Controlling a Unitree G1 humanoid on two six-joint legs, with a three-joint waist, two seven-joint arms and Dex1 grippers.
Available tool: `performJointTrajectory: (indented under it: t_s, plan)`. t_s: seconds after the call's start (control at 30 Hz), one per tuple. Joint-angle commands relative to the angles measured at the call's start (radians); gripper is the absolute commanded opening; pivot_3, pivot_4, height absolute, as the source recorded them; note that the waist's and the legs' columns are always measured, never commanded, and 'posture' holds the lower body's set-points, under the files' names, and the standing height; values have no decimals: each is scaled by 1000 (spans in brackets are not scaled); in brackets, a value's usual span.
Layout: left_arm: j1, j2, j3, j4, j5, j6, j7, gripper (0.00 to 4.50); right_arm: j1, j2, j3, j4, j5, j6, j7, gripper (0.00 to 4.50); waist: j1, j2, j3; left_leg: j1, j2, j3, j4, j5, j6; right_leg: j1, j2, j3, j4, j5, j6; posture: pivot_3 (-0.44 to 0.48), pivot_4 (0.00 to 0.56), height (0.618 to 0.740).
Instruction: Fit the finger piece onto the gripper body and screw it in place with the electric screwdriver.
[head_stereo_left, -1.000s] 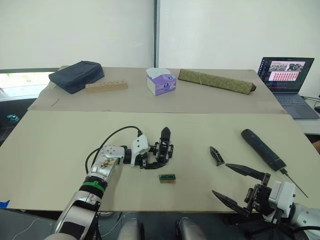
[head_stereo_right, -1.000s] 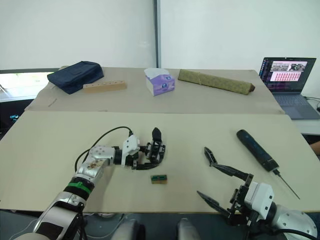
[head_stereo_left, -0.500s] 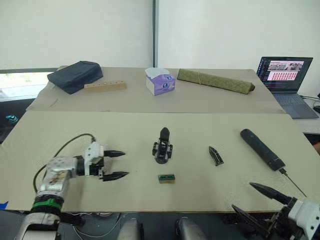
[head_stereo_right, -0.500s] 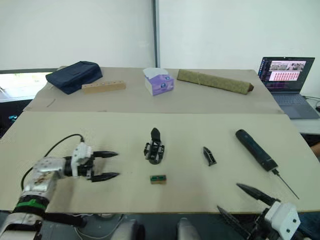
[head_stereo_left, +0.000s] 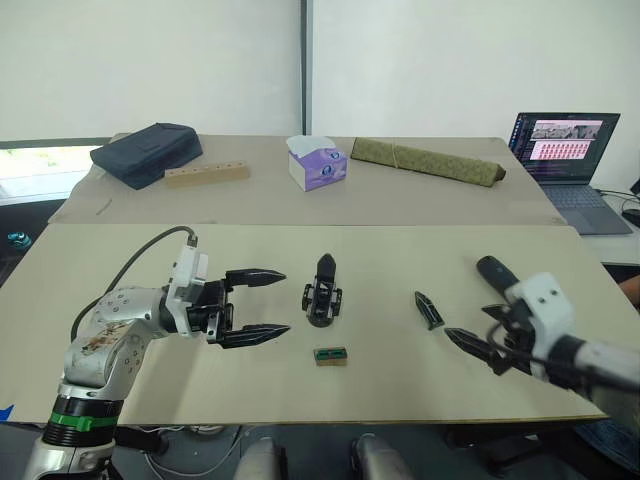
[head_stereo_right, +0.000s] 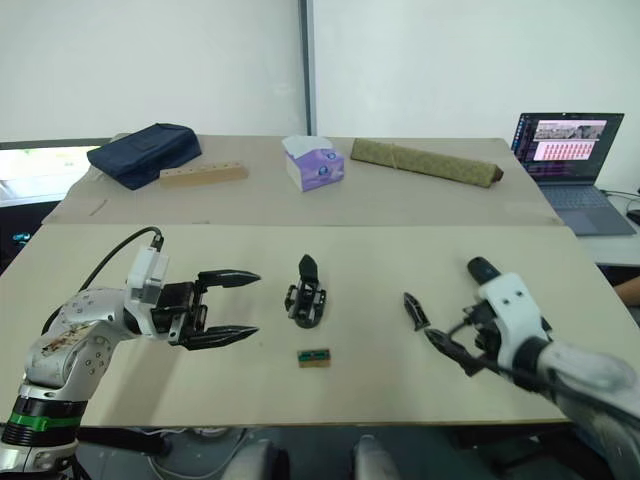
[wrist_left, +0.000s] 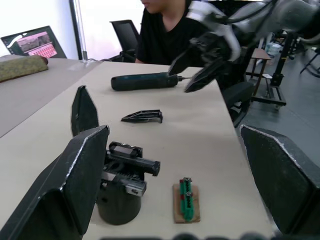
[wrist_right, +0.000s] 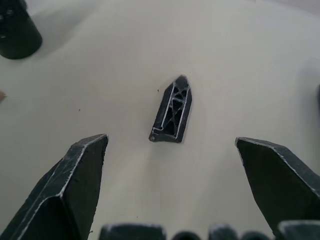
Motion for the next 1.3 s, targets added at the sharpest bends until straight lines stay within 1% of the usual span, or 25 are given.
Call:
performJointTrajectory:
  t_s: [0.03, 0.1, 0.2, 0.27, 0.37, 0.47, 0.67, 0.7, 0.73, 0.8, 0.87, 0.93, 0.97, 1.03, 1.07, 1.1, 1.17, 1.23, 1.27, 1.3]
  plan:
    - [-9, -3, 5, -30, 9, -17, 17, 4423, -147, 31, 64, 90, 34, 188, -54, 4500, 0, -1, 0, 0, 0, 0, 0, 0, 0, 0, 0, 0, 0, 0, 0, 0, 150, 740]
    - [11, 5, 2, -40, 33, -34, 29, 4423, -245, 55, 158, 142, 1, 248, -62, 4500, 2, 0, 0, -2, -1, 0, 0, 0, 0, -1, 0, 0, -1, 0, 1, 0, 150, 740]
    - [43, 2, 10, -65, 48, -50, 51, 4423, -337, 106, 237, 200, -51, 293, -93, 4500, 1, -1, 0, -3, -1, 0, 0, 0, 1, -1, -1, 0, -3, 1, 2, 0, 150, 740]
    - [52, -7, 17, -76, 54, -68, 71, 4423, -369, 124, 275, 228, -88, 300, -104, 4500, 2, -1, 0, -4, -1, 1, 0, -1, 1, -2, -1, 0, -4, 1, 2, 0, 150, 740]
    - [60, -14, 21, -94, 49, -68, 99, 4423, -382, 149, 328, 261, -143, 289, -108, 4500, 3, -1, 0, -4, -1, 1, 1, -1, 1, -1, -2, 0, -4, 2, 3, 0, 150, 740]
    - [70, -10, 24, -109, 44, -62, 109, 4500, -373, 152, 359, 261, -178, 301, -97, 3645, 1, -3, 0, -4, -1, 1, 2, -1, 1, 0, -2, 0, -4, 2, 4, 0, 150, 740]
    - [76, -1, 35, -114, 34, -51, 114, 4500, -359, 157, 351, 248, -222, 315, -74, 1595, 1, -3, 0, -3, -1, 1, 1, -1, 1, 0, -2, 0, -4, 2, 4, 0, 150, 740]
    - [73, -2, 36, -113, 31, -47, 115, 4500, -355, 158, 346, 247, -230, 307, -71, 1200, 1, -3, 0, -3, -1, 1, 1, -1, 1, 0, -2, 0, -4, 2, 4, 0, 150, 740]
    - [70, -6, 39, -114, 18, -35, 119, 4500, -348, 158, 336, 244, -244, 289, -74, 1127, 2, -3, 0, -3, -1, 1, 1, -1, 1, 0, -2, 0, -4, 2, 4, 0, 150, 740]
    - [63, -13, 48, -120, -12, -15, 127, 4500, -332, 155, 317, 230, -260, 250, -69, 1129, 3, -3, 0, -3, -1, 1, 1, -1, 1, 0, -2, 0, -4, 2, 4, 0, 150, 740]
    - [39, -29, 80, -133, -88, 54, 193, 4500, -293, 162, 253, 162, -256, 105, -15, 1129, 5, -4, 0, -3, -1, 1, 2, -1, 1, 0, -2, 0, -4, 2, 4, 0, 150, 740]
    - [4, -45, 112, -143, -165, 140, 291, 4500, -252, 167, 200, 77, -282, -72, 28, 1129, 3, -3, 2, -5, -1, 0, 2, -1, 1, -1, -2, 0, -4, 1, 5, 0, 150, 740]
    - [-23, -63, 128, -146, -209, 191, 368, 4500, -235, 168, 189, 42, -328, -200, 42, 1129, 2, -3, 2, -5, -1, 0, 2, -1, 1, -2, -2, 0, -4, 1, 7, 0, 150, 740]
    - [-66, -91, 149, -151, -276, 266, 476, 4500, -221, 173, 187, 4, -389, -352, 57, 1129, -1, -2, 3, -5, -1, -1, 2, -1, 1, -2, -2, 0, -4, -1, 13, 0, 150, 740]
    - [-101, -123, 154, -151, -314, 296, 545, 4500, -242, 191, 205, -17, -426, -432, 51, 1129, -4, -2, 3, -5, -1, -1, 2, -1, 1, -1, -2, 0, -4, -1, 14, 0, 150, 740]
    - [-155, -184, 148, -145, -350, 313, 638, 4500, -290, 217, 256, -38, -476, -503, 38, 1129, -6, -3, 3, -4, -1, -1, 2, -1, 1, -1, -2, 0, -4, -1, 14, 0, 150, 740]
    - [-231, -271, 134, -137, -397, 344, 757, 4500, -363, 267, 331, -54, -546, -586, 16, 1129, -6, -4, 4, -4, -1, -2, 2, -1, 1, -1, -2, 0, -4, -1, 14, 0, 150, 740]
    - [-268, -323, 122, -133, -411, 369, 808, 4500, -408, 312, 381, -46, -603, -609, -6, 1129, -5, -5, 4, -4, -1, -2, 3, 0, 1, -1, -1, 0, -3, 0, 13, 0, 150, 740]
    - [-282, -350, 114, -128, -410, 371, 832, 4500, -429, 331, 410, -42, -640, -625, -18, 1129, -5, -5, 4, -4, -2, -3, 2, 0, 1, -1, -1, 0, -3, 3, 8, 0, 150, 740]
    - [-293, -379, 112, -122, -419, 368, 858, 4500, -444, 345, 436, -39, -676, -635, -27, 1129, -3, -5, 4, -4, -2, -3, 1, -1, 1, -1, -1, 0, -3, 4, 7, 0, 150, 740]
